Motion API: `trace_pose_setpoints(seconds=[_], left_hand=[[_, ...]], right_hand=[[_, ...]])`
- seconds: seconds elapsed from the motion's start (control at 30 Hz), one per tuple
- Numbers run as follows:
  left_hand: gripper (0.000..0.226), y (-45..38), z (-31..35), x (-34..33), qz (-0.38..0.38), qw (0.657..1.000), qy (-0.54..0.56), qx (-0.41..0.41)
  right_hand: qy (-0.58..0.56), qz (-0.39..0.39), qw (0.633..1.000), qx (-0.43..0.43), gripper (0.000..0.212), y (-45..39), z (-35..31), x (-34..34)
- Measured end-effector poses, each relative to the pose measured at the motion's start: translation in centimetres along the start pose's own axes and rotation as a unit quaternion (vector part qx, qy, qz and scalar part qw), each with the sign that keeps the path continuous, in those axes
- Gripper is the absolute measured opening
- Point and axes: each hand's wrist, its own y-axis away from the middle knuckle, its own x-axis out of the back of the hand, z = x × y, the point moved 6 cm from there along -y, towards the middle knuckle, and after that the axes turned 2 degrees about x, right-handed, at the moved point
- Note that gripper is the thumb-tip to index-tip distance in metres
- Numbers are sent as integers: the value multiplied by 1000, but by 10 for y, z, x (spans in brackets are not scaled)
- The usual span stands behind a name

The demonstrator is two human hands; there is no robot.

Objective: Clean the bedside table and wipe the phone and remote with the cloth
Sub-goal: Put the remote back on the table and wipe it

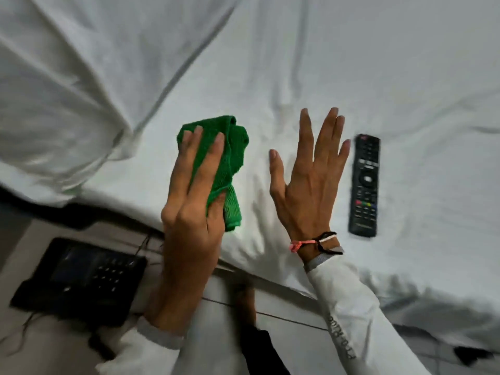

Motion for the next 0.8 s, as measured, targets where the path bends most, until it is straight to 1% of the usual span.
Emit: trace_pose_setpoints(seconds=[0.07,0.13,0.2,0.23,0.27,0.3,0.33,0.37,0.4,0.47,0.5,0.53,0.57,0.6,0.63,0.67,0.7,0.73,0.77,0.8], left_hand=[[62,-11,10,-36,-35,999,-5,-16],[62,-19,16,-80,-89,995,-6,-34],[59,-23,10,-119,-168,985,-27,-26],[58,-24,5,-137,-211,976,-56,-15],[56,-24,-2,-156,-253,962,-104,-5],[57,-24,-8,-168,-276,946,-171,-5],[58,-26,-14,-179,-290,929,-231,-8],[60,-29,-17,-187,-297,917,-267,-8],[61,-34,-18,-192,-300,912,-278,-5],[59,-40,-19,-193,-309,915,-259,3],[57,-42,-20,-188,-309,923,-231,6],[54,-41,-19,-182,-309,934,-180,12],[51,-39,-17,-173,-305,945,-112,29],[47,-38,-18,-160,-297,953,-38,56],[43,-34,-20,-145,-281,956,24,81],[40,-32,-25,-125,-257,957,78,110],[37,-28,-29,-107,-233,954,123,146],[32,-23,-35,-87,-203,946,163,191],[28,-18,-43,-61,-161,935,204,241],[24,-12,-51,-39,-114,919,247,284]], right_hand=[[30,3,999,-40,69,-6,37,2],[49,-8,995,-89,67,-10,81,2],[51,-56,987,-142,66,-7,119,-3],[53,-90,980,-168,67,-3,133,-6],[52,-118,973,-190,67,1,148,-9],[38,-135,970,-198,66,4,155,-11],[15,-140,970,-199,64,6,161,-13],[-13,-137,971,-198,62,7,162,-13],[-38,-129,972,-194,61,6,162,-13],[-88,-119,968,-201,60,5,158,-11],[-136,-105,962,-211,59,3,153,-10],[-198,-89,949,-229,56,2,149,-8],[-277,-80,923,-255,53,1,145,-8],[-367,-85,881,-285,49,0,138,-11],[-466,-103,819,-320,45,1,128,-17],[-570,-135,732,-348,45,2,111,-25],[-663,-171,629,-367,48,5,93,-33],[-732,-207,528,-377,53,11,71,-38],[-769,-249,448,-382,58,18,45,-44],[-791,-282,381,-387,64,28,26,-48]])
